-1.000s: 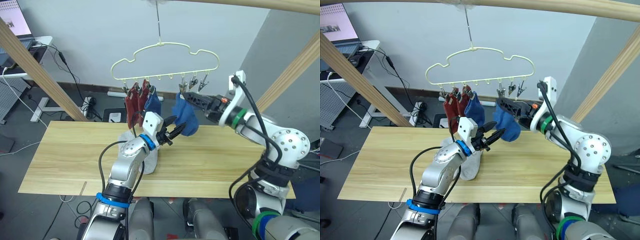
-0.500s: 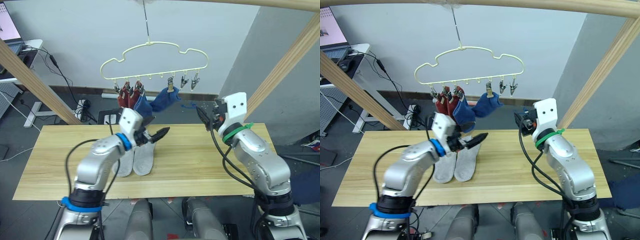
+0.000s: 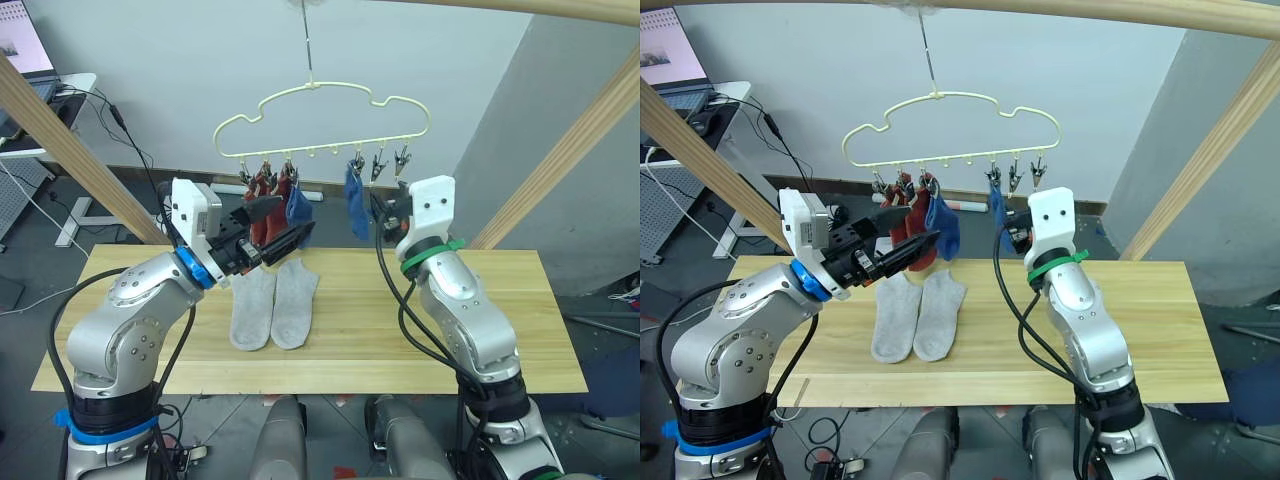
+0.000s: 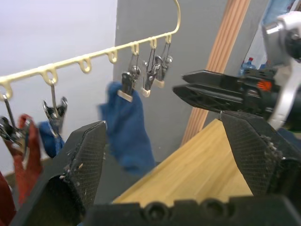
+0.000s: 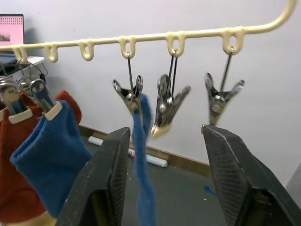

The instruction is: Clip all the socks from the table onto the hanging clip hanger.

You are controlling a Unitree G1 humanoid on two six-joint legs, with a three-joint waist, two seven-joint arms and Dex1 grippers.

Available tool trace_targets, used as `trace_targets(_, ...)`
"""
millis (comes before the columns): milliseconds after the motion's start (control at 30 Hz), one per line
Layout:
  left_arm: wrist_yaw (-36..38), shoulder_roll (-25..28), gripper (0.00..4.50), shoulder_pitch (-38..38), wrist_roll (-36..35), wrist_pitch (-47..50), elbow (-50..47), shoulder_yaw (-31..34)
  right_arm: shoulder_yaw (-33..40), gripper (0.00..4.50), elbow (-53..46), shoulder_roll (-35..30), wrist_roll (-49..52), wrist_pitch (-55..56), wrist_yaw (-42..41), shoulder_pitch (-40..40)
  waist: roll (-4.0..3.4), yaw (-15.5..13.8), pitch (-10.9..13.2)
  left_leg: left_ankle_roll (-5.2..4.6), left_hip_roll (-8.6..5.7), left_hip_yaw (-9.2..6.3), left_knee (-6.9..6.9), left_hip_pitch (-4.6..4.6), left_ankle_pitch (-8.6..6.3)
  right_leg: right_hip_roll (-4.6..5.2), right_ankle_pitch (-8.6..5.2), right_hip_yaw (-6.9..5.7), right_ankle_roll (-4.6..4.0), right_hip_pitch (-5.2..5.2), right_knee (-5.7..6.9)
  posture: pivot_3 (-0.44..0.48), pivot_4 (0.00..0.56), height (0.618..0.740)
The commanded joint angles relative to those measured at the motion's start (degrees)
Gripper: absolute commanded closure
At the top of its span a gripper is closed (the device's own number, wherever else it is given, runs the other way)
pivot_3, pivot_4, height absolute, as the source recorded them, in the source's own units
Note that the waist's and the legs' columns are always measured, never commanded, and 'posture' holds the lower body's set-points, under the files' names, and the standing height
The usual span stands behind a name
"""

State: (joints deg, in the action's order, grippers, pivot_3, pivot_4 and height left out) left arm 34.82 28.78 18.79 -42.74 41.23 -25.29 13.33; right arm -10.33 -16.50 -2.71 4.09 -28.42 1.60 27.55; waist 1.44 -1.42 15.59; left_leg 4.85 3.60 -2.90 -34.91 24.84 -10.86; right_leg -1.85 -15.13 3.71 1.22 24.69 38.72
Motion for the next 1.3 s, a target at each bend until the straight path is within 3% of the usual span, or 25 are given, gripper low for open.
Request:
trace_targets(33,-1.18,0.52,0.21,0.51,-2.46,0.07,-3.38,1.32,1.26,1.98,2.58,1.80,-1.68,3.74,1.34,2.59,0.00,-0.01,0.00,0.00,0.00,0.00,0.00,0.00,0.00,0.00,0.00,0.00,0.00,0.00,0.00,0.227,0.268,0.740)
trace_targets(433,-1.84,2.04,0.21,0.04,-3.22,-0.63,-3.32,1.06,3.79,1.98,11.78,5.16,-3.65,7.69,3.31,7.80,0.00,-0.10,0.00,0.00,0.00,0.00,0.01,0.01,0.00,0.00,0.00,-0.01,-0.01,0.00,0.01,0.239,0.262,0.740)
trace_targets(900,-1.78,2.28,0.21,0.25,-1.27,-2.23,-2.55,0.24,4.89,1.98,15.77,6.83,-4.35,9.87,3.40,10.38,0.00,-0.20,0.00,0.00,0.00,0.00,0.01,0.01,0.00,0.00,0.01,-0.02,-0.01,0.01,0.04,0.248,0.252,0.740)
trace_targets(1067,-2.07,2.14,0.21,0.29,-0.78,-2.53,-2.77,-0.07,4.93,3.21,16.07,7.01,-4.37,9.95,3.12,10.34,0.00,-0.21,0.00,0.00,0.00,0.00,0.01,0.01,0.00,0.00,0.01,-0.02,-0.01,0.01,0.05,0.250,0.251,0.740)
trace_targets(1300,-2.21,2.13,0.21,0.47,-0.53,-2.95,-2.59,-0.38,5.16,3.21,16.30,7.10,-4.51,10.06,3.29,10.72,0.00,-0.21,0.00,0.00,0.00,0.00,0.00,0.01,0.00,0.00,0.01,-0.01,-0.01,0.01,0.06,0.244,0.253,0.740)
